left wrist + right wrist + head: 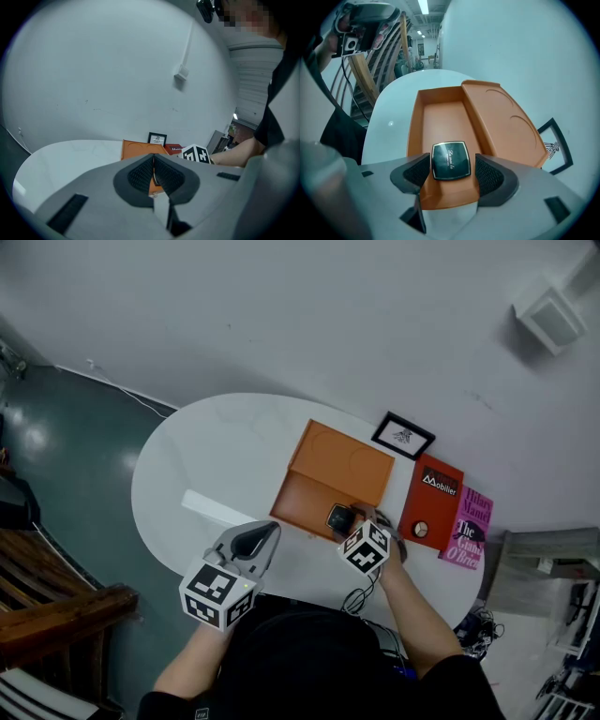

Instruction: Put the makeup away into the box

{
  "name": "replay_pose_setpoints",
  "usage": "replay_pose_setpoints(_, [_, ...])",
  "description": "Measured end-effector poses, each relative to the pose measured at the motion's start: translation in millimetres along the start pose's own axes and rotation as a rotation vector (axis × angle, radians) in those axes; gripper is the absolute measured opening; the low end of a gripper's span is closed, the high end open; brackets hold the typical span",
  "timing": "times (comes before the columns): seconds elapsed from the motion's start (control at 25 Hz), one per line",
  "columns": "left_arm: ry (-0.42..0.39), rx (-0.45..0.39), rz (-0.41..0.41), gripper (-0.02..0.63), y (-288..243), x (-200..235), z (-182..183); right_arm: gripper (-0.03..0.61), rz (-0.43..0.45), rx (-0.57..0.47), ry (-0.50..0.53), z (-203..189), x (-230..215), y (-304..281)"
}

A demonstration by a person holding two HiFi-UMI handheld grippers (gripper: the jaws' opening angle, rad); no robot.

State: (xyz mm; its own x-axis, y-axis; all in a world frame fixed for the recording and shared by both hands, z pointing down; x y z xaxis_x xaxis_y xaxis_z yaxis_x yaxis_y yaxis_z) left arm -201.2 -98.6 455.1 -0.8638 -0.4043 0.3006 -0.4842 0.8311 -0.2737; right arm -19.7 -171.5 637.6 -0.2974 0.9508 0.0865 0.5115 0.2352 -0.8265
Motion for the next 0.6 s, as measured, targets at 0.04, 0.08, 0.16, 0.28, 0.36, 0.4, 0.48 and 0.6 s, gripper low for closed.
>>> replay_pose_setpoints(0.04, [-0.002, -0.005, 0.0, 0.014, 2, 0, 0, 0.272, -0.012, -0.024, -0.007, 3, -1, 4])
replay_pose_setpoints(0.08, [-0.004, -0.01, -0.001, 0.014, 5, 1, 1, 0.272, -0.026, -0.049, -0.011, 7, -2, 9])
replay_pose_setpoints(0.16, [-0.006, -0.019, -0.003, 0.014, 10, 1, 3, 0.272, -0.06, -0.097, -0.02, 15, -5, 22])
replay_pose_setpoints(0.28, [-0.009, -0.03, -0.017, 0.014, 17, 2, 6, 0.272, -0.133, -0.187, -0.052, 29, -12, 46])
replay_pose_setpoints(0.36, [-0.017, -0.03, -0.036, 0.014, 21, 2, 7, 0.271, -0.173, -0.269, -0.088, 41, -15, 63])
replay_pose_setpoints(0.4, [-0.023, -0.029, -0.048, 0.014, 22, 1, 7, 0.27, -0.187, -0.311, -0.108, 46, -15, 71])
replay_pose_setpoints(0.48, [-0.036, -0.034, -0.075, 0.014, 24, 0, 11, 0.27, -0.208, -0.385, -0.147, 54, -11, 89])
replay_pose_setpoints(0.6, [-0.055, -0.053, -0.113, 0.014, 28, 0, 20, 0.264, -0.234, -0.456, -0.19, 65, 0, 111])
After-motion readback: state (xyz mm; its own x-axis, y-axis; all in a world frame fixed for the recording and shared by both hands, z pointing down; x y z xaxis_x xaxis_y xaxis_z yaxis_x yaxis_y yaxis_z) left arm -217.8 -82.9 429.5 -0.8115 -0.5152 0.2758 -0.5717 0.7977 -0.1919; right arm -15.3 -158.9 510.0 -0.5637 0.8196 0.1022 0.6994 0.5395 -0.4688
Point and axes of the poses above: the fingertips, and each gripper's own axes: y backward along the fingers, x to its left, z out of its top, the point moved 5 cm from there along y, backward along the fingers, and after that the axes turned 11 degrees about -x, right-handed, at the moved point
